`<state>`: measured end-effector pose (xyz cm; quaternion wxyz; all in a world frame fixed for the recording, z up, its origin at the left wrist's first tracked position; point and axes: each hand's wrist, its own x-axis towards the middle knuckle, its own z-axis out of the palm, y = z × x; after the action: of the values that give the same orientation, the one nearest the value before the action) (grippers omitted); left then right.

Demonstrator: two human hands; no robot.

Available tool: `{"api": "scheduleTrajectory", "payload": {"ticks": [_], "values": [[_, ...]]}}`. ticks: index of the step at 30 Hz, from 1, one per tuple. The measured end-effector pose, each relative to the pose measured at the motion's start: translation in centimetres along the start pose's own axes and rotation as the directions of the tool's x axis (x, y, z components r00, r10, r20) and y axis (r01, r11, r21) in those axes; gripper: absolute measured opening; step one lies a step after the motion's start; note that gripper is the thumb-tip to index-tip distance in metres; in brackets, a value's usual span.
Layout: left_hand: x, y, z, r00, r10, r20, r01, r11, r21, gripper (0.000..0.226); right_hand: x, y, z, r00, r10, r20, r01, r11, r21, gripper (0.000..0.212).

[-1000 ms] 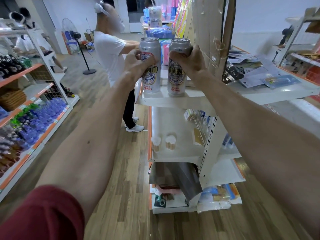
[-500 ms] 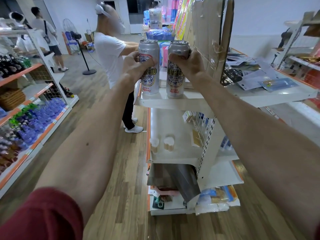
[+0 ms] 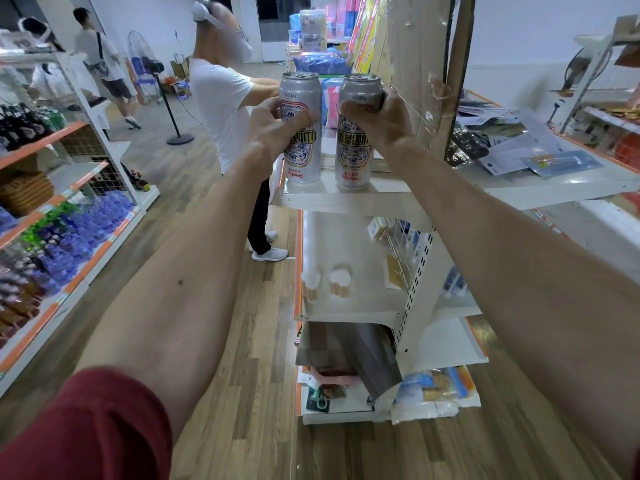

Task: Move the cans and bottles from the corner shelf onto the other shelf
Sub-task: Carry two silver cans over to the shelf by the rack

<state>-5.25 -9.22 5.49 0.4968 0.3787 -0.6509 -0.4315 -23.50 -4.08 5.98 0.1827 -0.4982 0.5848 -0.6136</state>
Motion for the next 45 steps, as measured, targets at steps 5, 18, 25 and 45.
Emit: {"api": "scheduleTrajectory", "payload": {"ticks": [5,18,25,45], "values": [[-0.1,0.2,-0.1,1.000,0.001,0.010,-0.001,1.000,-0.003,0.045,0.1,-0.1,0.0,1.000,0.000,0.013,-0.001,1.000,0.029,0.040],[0.2,-0.1,-0.2,1.000,0.000,0.019,0.000,1.000,0.000,0.051,0.0,-0.1,0.2,1.000,0.005,-0.012,-0.006,0.998,-0.062,0.068],[-0.7,0.2,-0.4,0.999,0.035,-0.018,-0.034,0.999,0.034,0.054,-0.6,-0.7,0.0,1.000,0.009,-0.021,-0.010,1.000,-0.018,0.033],[-10.0,2.4,-21.6,0.871,0.067,-0.487,0.004,0.990,0.144,0.035,-8.2,-10.1,18.3,0.923,-0.205,0.324,0.166,0.976,0.144,0.024]]}}
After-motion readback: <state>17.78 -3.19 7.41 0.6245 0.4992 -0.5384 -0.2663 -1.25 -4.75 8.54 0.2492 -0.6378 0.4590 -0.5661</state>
